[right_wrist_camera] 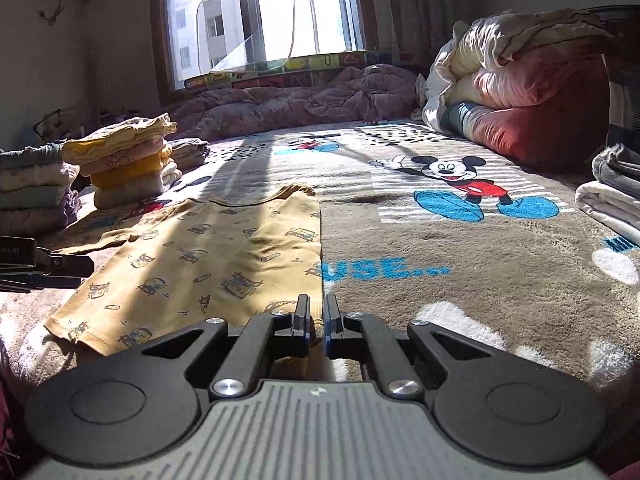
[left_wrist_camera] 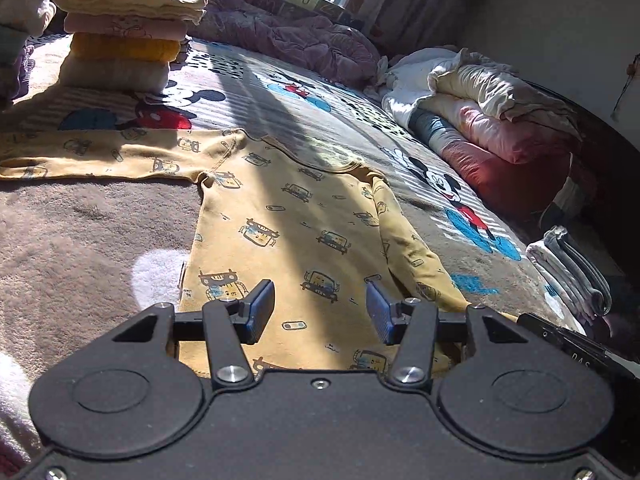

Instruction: Fold clothes

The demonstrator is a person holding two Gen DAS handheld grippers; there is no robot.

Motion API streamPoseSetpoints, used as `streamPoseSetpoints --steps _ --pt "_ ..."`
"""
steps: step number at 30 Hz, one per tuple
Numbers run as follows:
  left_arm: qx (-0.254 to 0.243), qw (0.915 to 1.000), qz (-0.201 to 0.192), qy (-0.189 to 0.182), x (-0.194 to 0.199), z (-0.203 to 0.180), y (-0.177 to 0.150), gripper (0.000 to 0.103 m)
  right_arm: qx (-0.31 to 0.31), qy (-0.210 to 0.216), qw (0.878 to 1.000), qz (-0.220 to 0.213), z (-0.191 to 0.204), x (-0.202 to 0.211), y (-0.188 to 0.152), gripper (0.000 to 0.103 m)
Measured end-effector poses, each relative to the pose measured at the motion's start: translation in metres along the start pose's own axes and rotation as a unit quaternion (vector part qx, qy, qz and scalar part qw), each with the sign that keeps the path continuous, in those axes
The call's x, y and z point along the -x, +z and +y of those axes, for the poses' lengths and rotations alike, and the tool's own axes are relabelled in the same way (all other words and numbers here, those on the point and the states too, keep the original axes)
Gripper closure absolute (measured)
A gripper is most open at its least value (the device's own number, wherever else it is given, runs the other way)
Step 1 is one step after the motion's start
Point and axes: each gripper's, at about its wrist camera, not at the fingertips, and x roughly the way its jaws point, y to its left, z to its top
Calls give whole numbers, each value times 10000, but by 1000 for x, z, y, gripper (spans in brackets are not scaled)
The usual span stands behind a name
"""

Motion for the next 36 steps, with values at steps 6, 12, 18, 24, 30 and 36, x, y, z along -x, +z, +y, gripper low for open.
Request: streamPoseSetpoints --steps 6,12,18,24,30,36 --pt "-98 9999 -52 -35 2 -12 2 53 -873 -583 9927 592 -46 -35 -16 94" --pt "-71 9998 -137 -82 7 -18 5 53 -2201 -157 9746 375 -67 -5 -27 62" --pt "-204 9994 -213 -161 14 -41 10 53 -3707 623 9249 570 -76 -2 -51 62" --pt "-421 9981 -330 -303 24 -72 16 53 -4520 759 8879 404 -86 -31 -59 80" --pt "-437 9971 -333 -524 18 -89 23 52 -4288 677 9009 -52 -90 -28 -45 96" --pt "-475 9969 31 -633 -24 -90 5 49 -3492 365 9341 -645 -113 -22 -2 96"
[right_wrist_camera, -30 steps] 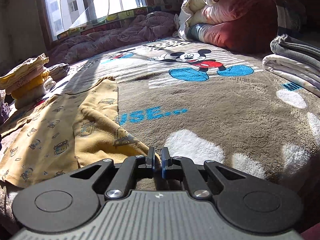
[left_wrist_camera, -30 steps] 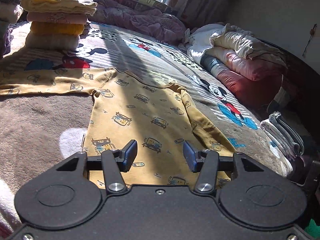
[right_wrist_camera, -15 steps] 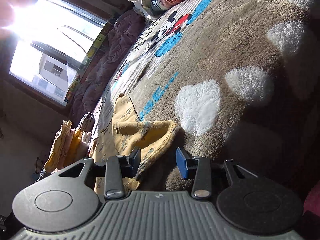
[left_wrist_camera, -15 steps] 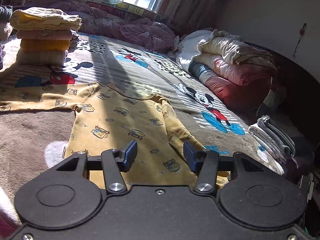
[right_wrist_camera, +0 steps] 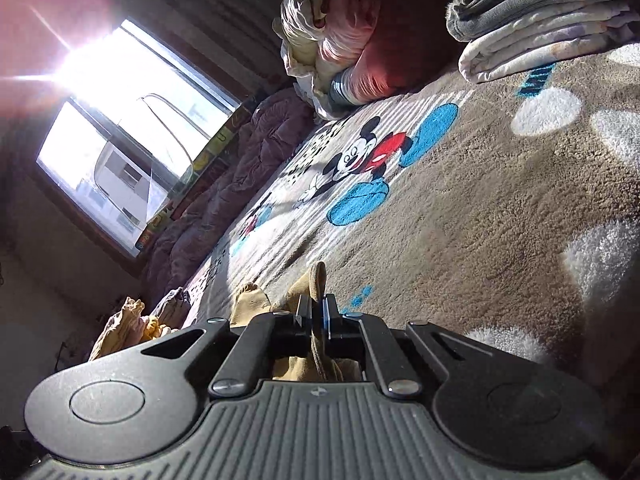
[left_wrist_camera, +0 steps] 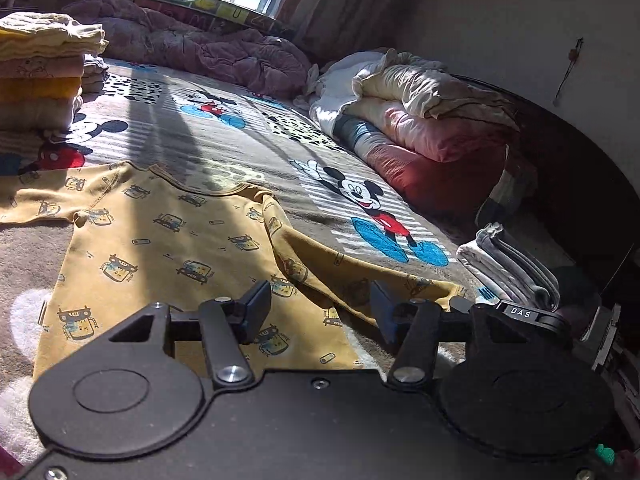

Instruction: Fold clothes

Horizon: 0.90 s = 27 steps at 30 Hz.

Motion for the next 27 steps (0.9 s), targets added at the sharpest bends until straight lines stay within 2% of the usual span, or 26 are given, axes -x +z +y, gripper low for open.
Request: streamPoseSetpoints --steps 2,5,12,16,18,20,23,27 --pt "-90 9997 240 53 -14 2 -8 49 239 -53 9996 -110 -5 -2 16 96" --pt "-67 9995 320 39 -22 9 -13 49 453 -133 9985 -275 -17 -10 38 96" --pt "431 9970 644 25 -47 30 -20 49 426 -163 9979 -469 -38 -36 73 96" --pt "397 9960 795 41 -57 30 -24 49 492 -131 9964 -684 -39 -43 93 96" --pt "356 9961 805 13 -57 28 -25 49 521 -350 9956 -696 -43 -45 98 97" --pt "274 9968 756 28 -56 26 -24 49 430 -647 9956 -531 -53 -51 99 100" --pt "123 9978 637 92 -54 23 -21 49 105 -867 9960 185 -69 -70 89 100" --pt "-111 9985 448 292 -55 18 -7 49 124 -980 9949 186 -68 -74 82 95"
